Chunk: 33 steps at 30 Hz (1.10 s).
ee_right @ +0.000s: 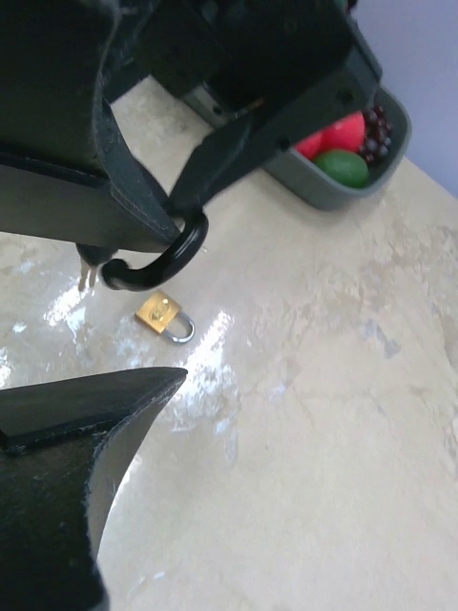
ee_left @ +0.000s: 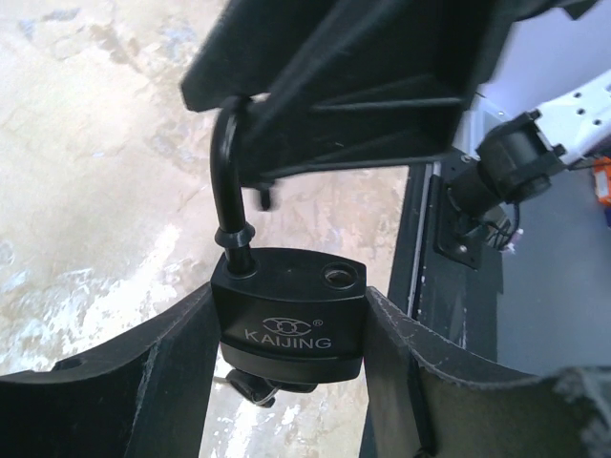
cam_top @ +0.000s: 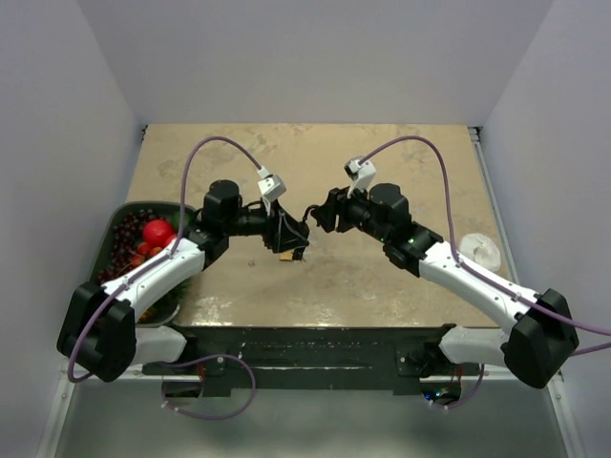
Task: Unlock with the key
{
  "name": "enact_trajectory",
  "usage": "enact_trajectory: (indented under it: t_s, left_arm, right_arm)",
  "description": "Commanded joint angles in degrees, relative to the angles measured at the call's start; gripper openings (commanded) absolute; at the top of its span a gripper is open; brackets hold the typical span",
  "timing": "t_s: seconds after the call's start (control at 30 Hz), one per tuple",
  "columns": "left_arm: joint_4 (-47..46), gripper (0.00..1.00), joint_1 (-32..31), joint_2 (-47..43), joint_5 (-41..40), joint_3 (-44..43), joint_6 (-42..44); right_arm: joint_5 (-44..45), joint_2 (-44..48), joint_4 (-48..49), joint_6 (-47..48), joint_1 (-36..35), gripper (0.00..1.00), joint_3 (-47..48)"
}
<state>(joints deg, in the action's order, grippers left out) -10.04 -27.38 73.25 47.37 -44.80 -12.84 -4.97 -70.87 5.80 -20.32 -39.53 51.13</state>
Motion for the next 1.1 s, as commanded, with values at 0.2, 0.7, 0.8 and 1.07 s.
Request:
enact_trajectory:
  t_s: [0.2,0.7,0.8,1.07]
  left_arm:
    - [-4.65,0.0,0.22,-3.29,2.39,-2.75,1.84]
    - [0.64,0.0,-0.48,-4.52,-16.09,-3.19,4.58]
    - [0.55,0.0,-0.92,-4.44,-15.91,-3.11,4.58]
    - [0.11,0.0,-1.98,-3.65,-14.86,-3.1,4.41]
  right_arm:
    - [2.78,4.6,-1.93,0.9,2.26,0.65,-0.6]
    - [-5.48,1.88,7.99,-17.56,2.0,0.78,-2.44]
    - [-6.36,-0.66,10.72,-18.97,2.0,0.78,-2.01]
    - [-7.6,-5.68,15.46,-22.13,1.82,0.78,-1.3]
